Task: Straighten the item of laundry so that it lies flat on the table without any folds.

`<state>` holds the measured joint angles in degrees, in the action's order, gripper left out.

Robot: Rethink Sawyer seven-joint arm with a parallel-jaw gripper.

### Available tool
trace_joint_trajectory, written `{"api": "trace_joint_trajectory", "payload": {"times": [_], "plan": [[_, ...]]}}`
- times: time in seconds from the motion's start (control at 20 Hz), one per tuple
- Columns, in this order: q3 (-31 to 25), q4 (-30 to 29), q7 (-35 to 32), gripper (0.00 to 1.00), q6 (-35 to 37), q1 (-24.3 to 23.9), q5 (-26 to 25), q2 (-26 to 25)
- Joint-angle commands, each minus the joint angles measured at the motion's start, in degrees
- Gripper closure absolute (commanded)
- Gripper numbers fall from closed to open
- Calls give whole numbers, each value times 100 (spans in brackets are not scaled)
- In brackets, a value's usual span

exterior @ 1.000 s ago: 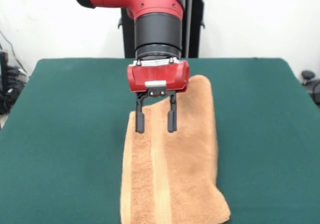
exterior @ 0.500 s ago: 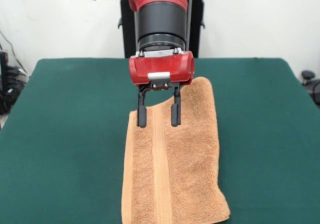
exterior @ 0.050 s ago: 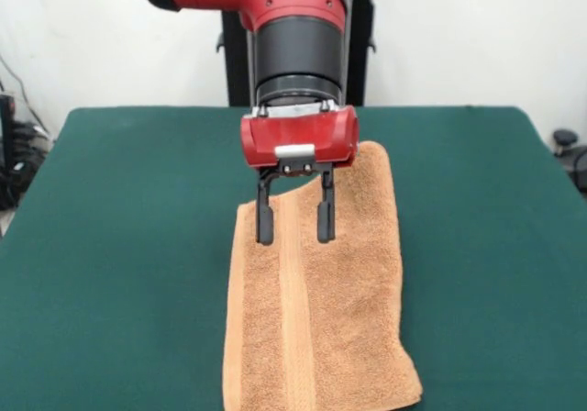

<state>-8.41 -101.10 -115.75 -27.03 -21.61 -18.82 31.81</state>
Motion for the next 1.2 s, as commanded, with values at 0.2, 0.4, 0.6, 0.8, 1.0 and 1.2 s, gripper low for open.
{"api": "trace_joint_trajectory", "payload": {"times": [0.2, 0.4, 0.6, 0.8, 1.0, 1.2], "plan": [[-96, 363, -701, 0, 714, 490, 589, -466], [376, 565, -405, 0, 1242, 736, 891, -429], [853, 758, -248, 0, 1480, 974, 1141, -404], [1127, 1053, -119, 0, 1741, 1059, 1140, -479], [1134, 1303, -98, 0, 1891, 1011, 978, -604], [840, 1574, 13, 0, 2066, 785, 649, -755]]}}
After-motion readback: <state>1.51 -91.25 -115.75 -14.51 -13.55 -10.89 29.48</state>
